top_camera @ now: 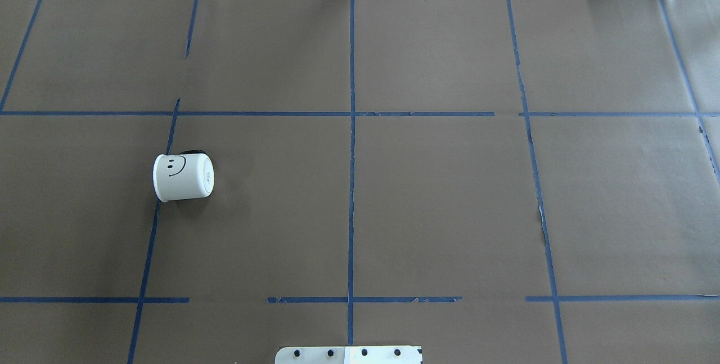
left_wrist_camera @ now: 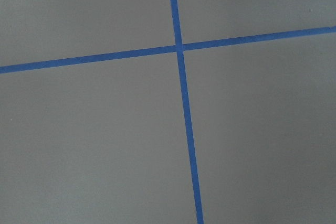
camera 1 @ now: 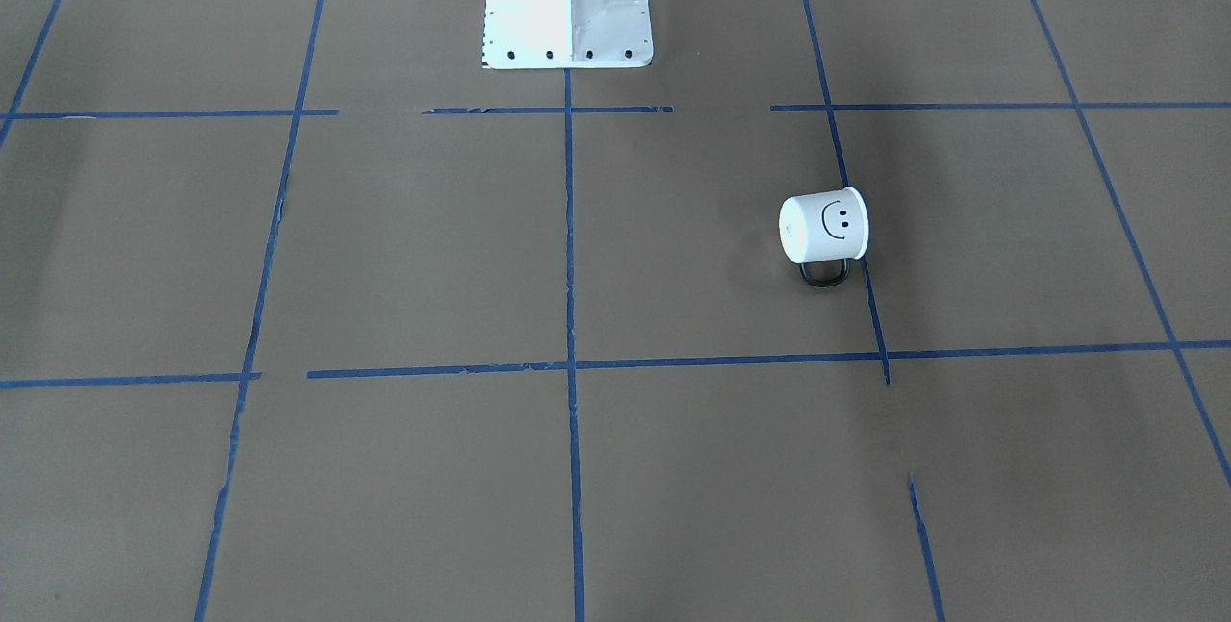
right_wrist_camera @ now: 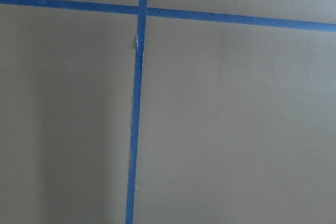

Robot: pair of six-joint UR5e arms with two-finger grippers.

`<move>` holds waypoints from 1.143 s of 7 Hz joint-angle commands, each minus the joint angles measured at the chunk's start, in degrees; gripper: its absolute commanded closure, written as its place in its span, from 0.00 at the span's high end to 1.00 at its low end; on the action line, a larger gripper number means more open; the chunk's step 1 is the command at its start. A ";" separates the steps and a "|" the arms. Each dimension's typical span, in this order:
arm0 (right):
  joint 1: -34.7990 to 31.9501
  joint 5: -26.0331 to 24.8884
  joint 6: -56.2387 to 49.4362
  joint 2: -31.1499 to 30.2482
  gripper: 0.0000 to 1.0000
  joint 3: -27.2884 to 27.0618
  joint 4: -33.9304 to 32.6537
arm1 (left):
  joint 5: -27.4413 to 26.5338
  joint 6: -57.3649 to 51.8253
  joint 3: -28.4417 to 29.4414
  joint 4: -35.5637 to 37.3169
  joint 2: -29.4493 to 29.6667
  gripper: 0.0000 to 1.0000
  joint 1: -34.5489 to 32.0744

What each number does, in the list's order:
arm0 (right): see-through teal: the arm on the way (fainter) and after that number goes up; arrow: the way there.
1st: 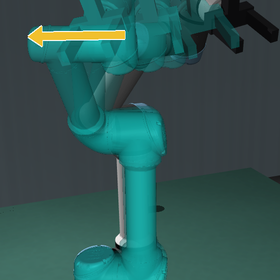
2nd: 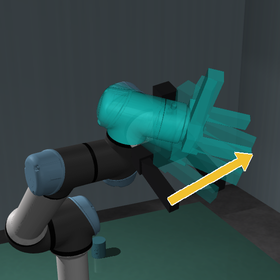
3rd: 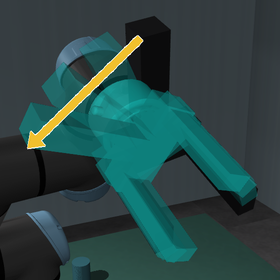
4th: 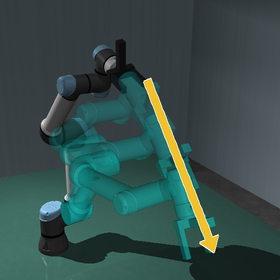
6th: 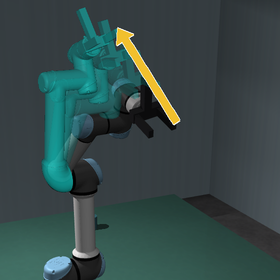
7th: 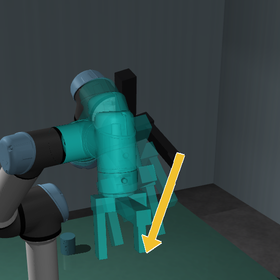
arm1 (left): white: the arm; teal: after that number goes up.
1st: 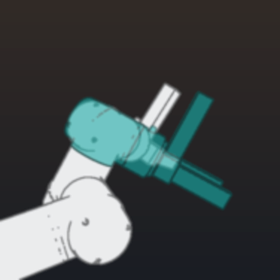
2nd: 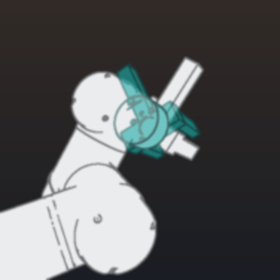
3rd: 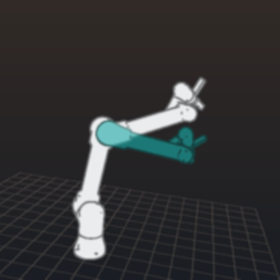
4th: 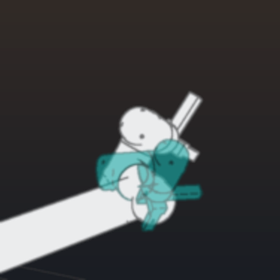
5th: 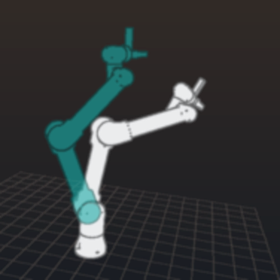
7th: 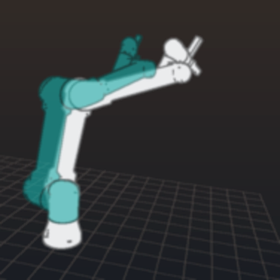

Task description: Flip mug

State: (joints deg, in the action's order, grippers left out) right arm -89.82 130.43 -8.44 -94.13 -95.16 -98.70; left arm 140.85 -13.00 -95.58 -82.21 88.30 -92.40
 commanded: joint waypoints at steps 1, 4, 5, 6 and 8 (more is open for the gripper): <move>0.00 0.00 0.00 0.00 1.00 -0.03 0.00 | 9.22 5.48 0.39 -2.86 -0.14 1.00 1.95; 0.00 0.00 0.00 0.00 1.00 -0.03 0.00 | 10.58 41.24 0.22 -24.14 -0.14 1.00 11.15; 0.00 0.00 0.00 0.00 1.00 -0.03 0.00 | 9.88 56.70 0.48 -35.10 -0.23 1.00 14.24; 0.00 0.00 0.00 0.00 1.00 -0.03 0.00 | 6.57 70.86 0.48 -45.83 -0.66 1.00 18.97; 0.00 0.00 0.00 0.00 1.00 0.06 0.00 | -10.54 103.02 2.22 -74.00 -1.37 1.00 34.68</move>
State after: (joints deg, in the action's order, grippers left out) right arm -89.83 130.43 -8.44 -94.13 -95.14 -98.70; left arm 138.73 70.74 -94.61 -139.25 87.31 -66.11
